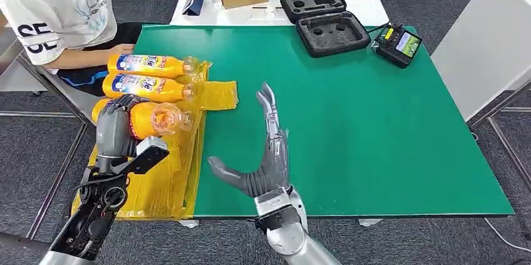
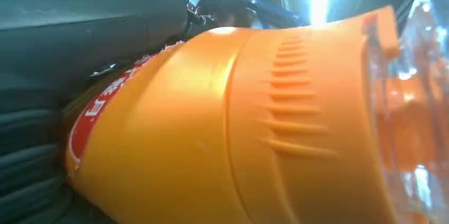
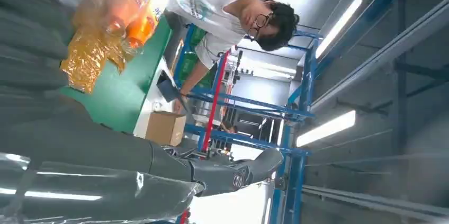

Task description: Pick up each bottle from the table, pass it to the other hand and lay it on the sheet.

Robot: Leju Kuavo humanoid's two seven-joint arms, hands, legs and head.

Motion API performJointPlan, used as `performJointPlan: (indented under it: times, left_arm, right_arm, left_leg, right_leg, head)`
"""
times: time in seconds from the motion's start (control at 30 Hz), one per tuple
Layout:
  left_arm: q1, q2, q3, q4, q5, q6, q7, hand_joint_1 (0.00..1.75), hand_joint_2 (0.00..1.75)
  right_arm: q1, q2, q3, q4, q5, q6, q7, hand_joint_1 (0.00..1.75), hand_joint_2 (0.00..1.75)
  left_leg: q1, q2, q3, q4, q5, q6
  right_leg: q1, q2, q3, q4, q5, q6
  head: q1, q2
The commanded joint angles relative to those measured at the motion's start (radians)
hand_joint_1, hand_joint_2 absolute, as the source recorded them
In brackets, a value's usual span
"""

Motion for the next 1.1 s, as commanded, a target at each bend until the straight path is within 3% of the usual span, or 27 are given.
performJointPlan:
  times: [0.03, 0.17, 0.3, 0.4, 0.43, 0.57, 0.83, 1.1]
  left_arm:
    - [-0.056, 0.029, -0.049, 0.076, -0.115, -0.014, 0.052, 1.75, 1.75]
    - [-0.067, 0.073, -0.101, 0.066, -0.329, -0.153, 0.191, 1.75, 1.75]
    - [-0.076, 0.099, -0.146, 0.060, -0.331, -0.414, 0.240, 1.75, 1.75]
    - [-0.070, 0.121, -0.176, 0.077, -0.413, -0.495, 0.327, 1.75, 1.75]
    - [-0.080, 0.123, -0.181, 0.123, -0.373, -0.662, 0.357, 1.75, 1.75]
    - [-0.091, 0.121, -0.195, 0.206, -0.362, -0.682, 0.315, 1.75, 1.75]
    - [-0.073, 0.137, -0.210, 0.177, -0.353, -0.758, 0.308, 1.75, 1.75]
    - [-0.096, 0.113, -0.195, 0.223, -0.305, -0.806, 0.289, 1.75, 1.75]
  right_arm:
    - [-0.013, -0.031, 0.021, 0.014, -0.012, 0.000, 0.002, 0.00, 1.75]
    - [-0.014, -0.035, 0.013, 0.022, -0.020, 0.009, 0.002, 0.00, 1.75]
    - [-0.011, -0.035, -0.010, 0.025, -0.024, 0.010, 0.002, 0.00, 1.75]
    - [-0.011, -0.031, -0.014, 0.031, -0.027, 0.016, 0.002, 0.00, 1.75]
    - [-0.013, -0.027, -0.019, 0.047, -0.027, 0.017, 0.002, 0.00, 1.75]
    - [-0.018, -0.024, -0.030, 0.058, -0.032, 0.016, 0.002, 0.00, 1.75]
    - [-0.022, -0.019, -0.035, 0.070, -0.039, 0.027, 0.002, 0.00, 1.75]
    - [-0.025, -0.015, -0.034, 0.094, -0.032, 0.033, 0.002, 0.00, 1.75]
  left_leg:
    - [0.000, -0.002, 0.003, -0.001, -0.001, 0.000]
    - [0.000, -0.002, 0.003, -0.001, -0.001, 0.000]
    - [0.000, -0.003, 0.005, -0.001, -0.002, 0.000]
    - [0.000, -0.001, 0.002, -0.001, 0.000, 0.000]
    - [0.000, -0.002, 0.006, -0.001, -0.001, 0.000]
    - [-0.001, -0.001, 0.006, -0.002, -0.001, 0.000]
    - [-0.001, -0.001, 0.006, -0.001, -0.001, 0.000]
    - [0.000, -0.001, 0.004, -0.001, 0.000, 0.000]
  right_leg:
    - [0.000, -0.001, 0.004, 0.000, -0.001, 0.000]
    - [0.000, -0.001, 0.003, -0.001, -0.001, 0.000]
    - [0.000, -0.002, 0.006, 0.000, -0.002, 0.000]
    - [0.000, -0.001, 0.002, -0.001, -0.001, 0.000]
    - [0.000, -0.001, 0.006, -0.001, -0.002, 0.000]
    - [-0.001, -0.001, 0.006, -0.001, -0.002, 0.000]
    - [-0.001, 0.000, 0.006, -0.001, -0.002, 0.000]
    - [0.000, 0.000, 0.004, -0.001, -0.001, 0.000]
  head:
    - [0.000, 0.000]
    - [0.000, 0.000]
    - [0.000, 0.000]
    - [0.000, 0.000]
    - [0.000, 0.000]
    - [0.000, 0.000]
    - [0.000, 0.000]
    - [0.000, 0.000]
